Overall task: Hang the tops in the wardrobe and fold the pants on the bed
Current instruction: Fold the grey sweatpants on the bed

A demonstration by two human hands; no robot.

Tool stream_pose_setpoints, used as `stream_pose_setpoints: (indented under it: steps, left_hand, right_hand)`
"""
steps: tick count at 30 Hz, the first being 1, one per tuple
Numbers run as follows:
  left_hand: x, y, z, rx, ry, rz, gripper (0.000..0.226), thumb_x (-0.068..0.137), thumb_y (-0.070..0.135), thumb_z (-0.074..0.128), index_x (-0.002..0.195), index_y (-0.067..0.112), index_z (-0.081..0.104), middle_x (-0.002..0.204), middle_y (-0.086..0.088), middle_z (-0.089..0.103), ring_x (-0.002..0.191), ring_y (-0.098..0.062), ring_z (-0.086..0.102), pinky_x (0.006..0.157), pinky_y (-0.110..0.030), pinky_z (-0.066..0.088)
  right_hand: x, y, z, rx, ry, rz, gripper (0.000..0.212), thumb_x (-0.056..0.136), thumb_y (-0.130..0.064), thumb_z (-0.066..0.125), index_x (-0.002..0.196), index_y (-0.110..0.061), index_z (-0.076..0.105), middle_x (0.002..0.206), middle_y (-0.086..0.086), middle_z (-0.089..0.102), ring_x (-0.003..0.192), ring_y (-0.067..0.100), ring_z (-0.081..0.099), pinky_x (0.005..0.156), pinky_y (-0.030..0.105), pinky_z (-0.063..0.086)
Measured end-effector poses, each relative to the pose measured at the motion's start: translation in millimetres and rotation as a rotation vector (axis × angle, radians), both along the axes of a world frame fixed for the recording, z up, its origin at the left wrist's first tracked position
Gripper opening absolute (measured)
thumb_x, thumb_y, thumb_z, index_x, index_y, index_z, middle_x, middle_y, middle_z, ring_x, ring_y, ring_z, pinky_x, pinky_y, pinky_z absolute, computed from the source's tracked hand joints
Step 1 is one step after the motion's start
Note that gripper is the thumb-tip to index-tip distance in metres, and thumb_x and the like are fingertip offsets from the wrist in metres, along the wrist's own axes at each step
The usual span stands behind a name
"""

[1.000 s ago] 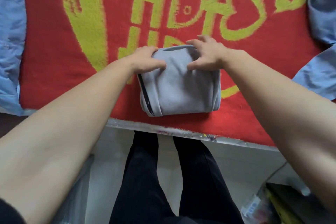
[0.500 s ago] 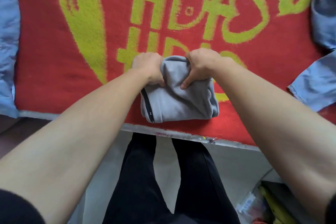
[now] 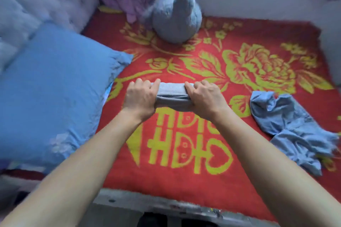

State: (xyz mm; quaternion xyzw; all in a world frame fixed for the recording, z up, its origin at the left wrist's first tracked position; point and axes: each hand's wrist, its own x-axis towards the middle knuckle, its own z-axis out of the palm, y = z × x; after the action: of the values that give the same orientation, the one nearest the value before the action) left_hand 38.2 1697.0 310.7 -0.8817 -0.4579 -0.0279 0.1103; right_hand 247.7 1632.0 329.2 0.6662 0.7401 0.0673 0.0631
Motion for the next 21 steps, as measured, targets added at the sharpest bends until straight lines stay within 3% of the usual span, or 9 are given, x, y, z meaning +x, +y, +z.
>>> stream_pose_setpoints:
  steps: [3, 7, 10, 12, 14, 17, 21]
  left_hand:
    - [-23, 13, 74, 0.16, -0.077, 0.01, 0.063, 0.069, 0.031, 0.073, 0.128, 0.015, 0.061, 0.087, -0.009, 0.064, 0.075, -0.033, 0.056, 0.063, -0.036, 0.044]
    - [-53, 0, 144, 0.291, -0.116, 0.079, 0.058, 0.073, 0.031, 0.07, 0.129, 0.022, 0.06, 0.093, -0.007, 0.063, 0.079, -0.031, 0.054, 0.063, -0.036, 0.042]
    - [-77, -31, 180, 0.361, -0.133, 0.149, 0.054, 0.068, 0.037, 0.074, 0.119, 0.022, 0.066, 0.09, -0.006, 0.056, 0.08, -0.03, 0.051, 0.06, -0.035, 0.04]
    - [-90, -57, 193, 0.423, -0.156, 0.194, 0.04, 0.066, 0.032, 0.075, 0.103, 0.018, 0.068, 0.095, -0.008, 0.054, 0.086, -0.031, 0.05, 0.062, -0.037, 0.042]
    - [-99, -89, 194, 0.467, -0.186, 0.279, 0.032, 0.065, 0.021, 0.073, 0.096, 0.016, 0.068, 0.113, -0.013, 0.058, 0.102, -0.035, 0.051, 0.073, -0.041, 0.045]
    - [-108, -143, 185, 0.385, -0.104, 0.479, 0.041, 0.058, 0.016, 0.077, 0.099, 0.015, 0.068, 0.135, -0.018, 0.056, 0.124, -0.043, 0.05, 0.092, -0.054, 0.045]
    - [-128, -222, 179, 0.208, 0.0, 0.677, 0.056, 0.051, 0.018, 0.086, 0.104, 0.016, 0.067, 0.118, -0.008, 0.068, 0.116, -0.04, 0.059, 0.091, -0.055, 0.048]
  right_hand:
    - [-18, 19, 74, 0.215, -0.074, 0.07, 0.059, 0.06, -0.023, 0.08, 0.116, -0.006, 0.067, 0.08, 0.012, 0.067, 0.069, 0.033, 0.063, 0.055, 0.034, 0.049]
    - [-42, 21, 143, 0.406, -0.148, 0.188, 0.058, 0.07, -0.024, 0.074, 0.125, -0.008, 0.064, 0.091, 0.011, 0.066, 0.079, 0.033, 0.062, 0.058, 0.035, 0.049]
    - [-62, 11, 173, 0.503, -0.073, 0.324, 0.058, 0.071, -0.02, 0.076, 0.126, -0.009, 0.062, 0.098, 0.012, 0.063, 0.085, 0.034, 0.06, 0.056, 0.037, 0.051]
    - [-75, 1, 184, 0.537, -0.023, 0.39, 0.058, 0.068, -0.019, 0.08, 0.123, -0.013, 0.063, 0.108, 0.01, 0.06, 0.092, 0.033, 0.06, 0.054, 0.037, 0.053]
    - [-86, -11, 186, 0.558, 0.03, 0.449, 0.064, 0.063, -0.015, 0.081, 0.124, -0.017, 0.063, 0.133, 0.013, 0.056, 0.112, 0.037, 0.06, 0.057, 0.038, 0.056]
    - [-103, -32, 172, 0.477, 0.1, 0.526, 0.072, 0.069, -0.01, 0.074, 0.138, -0.024, 0.054, 0.151, 0.017, 0.041, 0.125, 0.041, 0.053, 0.054, 0.038, 0.057]
    - [-135, -60, 143, 0.374, 0.165, 0.743, 0.087, 0.068, -0.024, 0.086, 0.144, -0.026, 0.043, 0.133, 0.012, 0.053, 0.113, 0.035, 0.056, 0.044, 0.039, 0.056]
